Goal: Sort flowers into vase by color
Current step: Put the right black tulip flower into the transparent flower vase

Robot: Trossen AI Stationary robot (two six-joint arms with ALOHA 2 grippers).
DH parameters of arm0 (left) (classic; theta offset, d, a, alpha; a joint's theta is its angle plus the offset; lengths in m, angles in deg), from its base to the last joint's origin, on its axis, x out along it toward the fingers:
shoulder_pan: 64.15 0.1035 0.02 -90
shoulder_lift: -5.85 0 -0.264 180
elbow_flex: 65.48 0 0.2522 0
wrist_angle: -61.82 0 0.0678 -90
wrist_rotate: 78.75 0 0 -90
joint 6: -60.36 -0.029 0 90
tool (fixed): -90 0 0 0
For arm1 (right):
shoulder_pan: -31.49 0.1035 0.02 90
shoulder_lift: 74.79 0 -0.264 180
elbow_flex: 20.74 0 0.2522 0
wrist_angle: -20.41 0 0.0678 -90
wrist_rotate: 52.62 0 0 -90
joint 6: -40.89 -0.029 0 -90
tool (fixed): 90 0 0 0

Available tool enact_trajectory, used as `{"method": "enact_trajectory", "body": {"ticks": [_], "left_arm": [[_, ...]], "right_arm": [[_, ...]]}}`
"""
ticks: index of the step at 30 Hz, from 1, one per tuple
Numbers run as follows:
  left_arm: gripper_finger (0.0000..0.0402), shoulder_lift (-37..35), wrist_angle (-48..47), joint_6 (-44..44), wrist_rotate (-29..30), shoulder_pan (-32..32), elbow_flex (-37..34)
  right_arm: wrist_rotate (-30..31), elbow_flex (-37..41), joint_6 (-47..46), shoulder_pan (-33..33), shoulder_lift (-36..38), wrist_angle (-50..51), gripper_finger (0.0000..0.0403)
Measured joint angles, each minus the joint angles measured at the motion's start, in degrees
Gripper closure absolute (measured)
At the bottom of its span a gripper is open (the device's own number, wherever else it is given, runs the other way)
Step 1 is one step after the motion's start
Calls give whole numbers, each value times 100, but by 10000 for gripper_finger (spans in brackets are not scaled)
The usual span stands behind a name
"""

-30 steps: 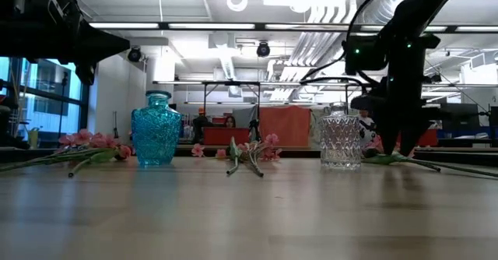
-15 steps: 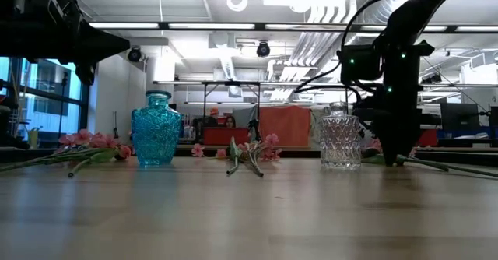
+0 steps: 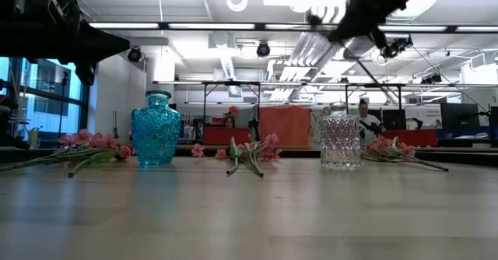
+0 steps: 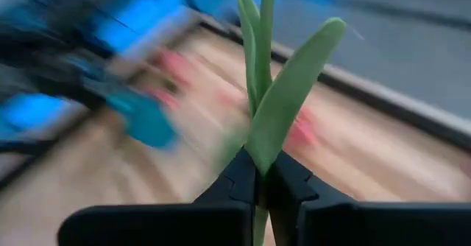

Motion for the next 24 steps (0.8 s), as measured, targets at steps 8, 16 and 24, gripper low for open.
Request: {"method": "enact_trajectory", "body": {"ticks": [8,16,24], "left_arm": [[401,-1,-1,-1,-1,0,0],[401,1,-1,0,0,0,0],[401,1,1,1,1,0,0]], "right_arm": [[-555,1491,-443,443,374,-3576,400],[-257,1862,48,331,503,-4383,402],[-15,1668,697,177,526,-3618,402]]}}
